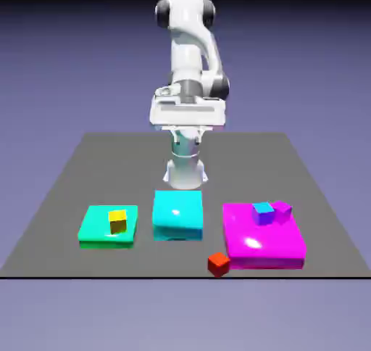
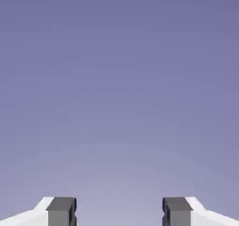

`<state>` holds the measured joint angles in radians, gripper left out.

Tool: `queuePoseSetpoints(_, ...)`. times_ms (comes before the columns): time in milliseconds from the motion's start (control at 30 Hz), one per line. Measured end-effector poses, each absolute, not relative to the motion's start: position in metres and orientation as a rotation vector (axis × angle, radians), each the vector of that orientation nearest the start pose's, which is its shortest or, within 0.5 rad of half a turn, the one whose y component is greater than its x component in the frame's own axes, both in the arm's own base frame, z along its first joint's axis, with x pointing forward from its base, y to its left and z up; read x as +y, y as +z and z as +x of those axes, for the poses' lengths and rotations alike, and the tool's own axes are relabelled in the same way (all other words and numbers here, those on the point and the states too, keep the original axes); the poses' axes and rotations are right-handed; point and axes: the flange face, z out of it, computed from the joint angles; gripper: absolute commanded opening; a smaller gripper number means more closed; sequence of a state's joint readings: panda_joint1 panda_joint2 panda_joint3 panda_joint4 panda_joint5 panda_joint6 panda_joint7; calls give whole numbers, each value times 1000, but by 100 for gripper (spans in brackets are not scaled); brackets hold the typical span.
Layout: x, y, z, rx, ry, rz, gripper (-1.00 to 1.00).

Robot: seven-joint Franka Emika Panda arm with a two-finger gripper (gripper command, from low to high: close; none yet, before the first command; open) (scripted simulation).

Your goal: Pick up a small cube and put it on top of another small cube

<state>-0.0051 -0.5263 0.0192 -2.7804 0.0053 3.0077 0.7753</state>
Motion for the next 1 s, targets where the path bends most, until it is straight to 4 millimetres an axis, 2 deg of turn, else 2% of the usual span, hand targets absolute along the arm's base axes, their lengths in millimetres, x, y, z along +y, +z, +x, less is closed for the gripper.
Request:
queuePoseSetpoints(233, 10, 401, 457, 1333, -649, -2513, 0)
queuePoseSetpoints(500, 19, 325, 510, 1704, -221, -2436, 0)
queuePoseSetpoints(733, 29, 253, 542, 2000, 188, -2279, 0)
queuePoseSetpoints(1000, 44, 177, 564, 2275, 686, -2005, 0)
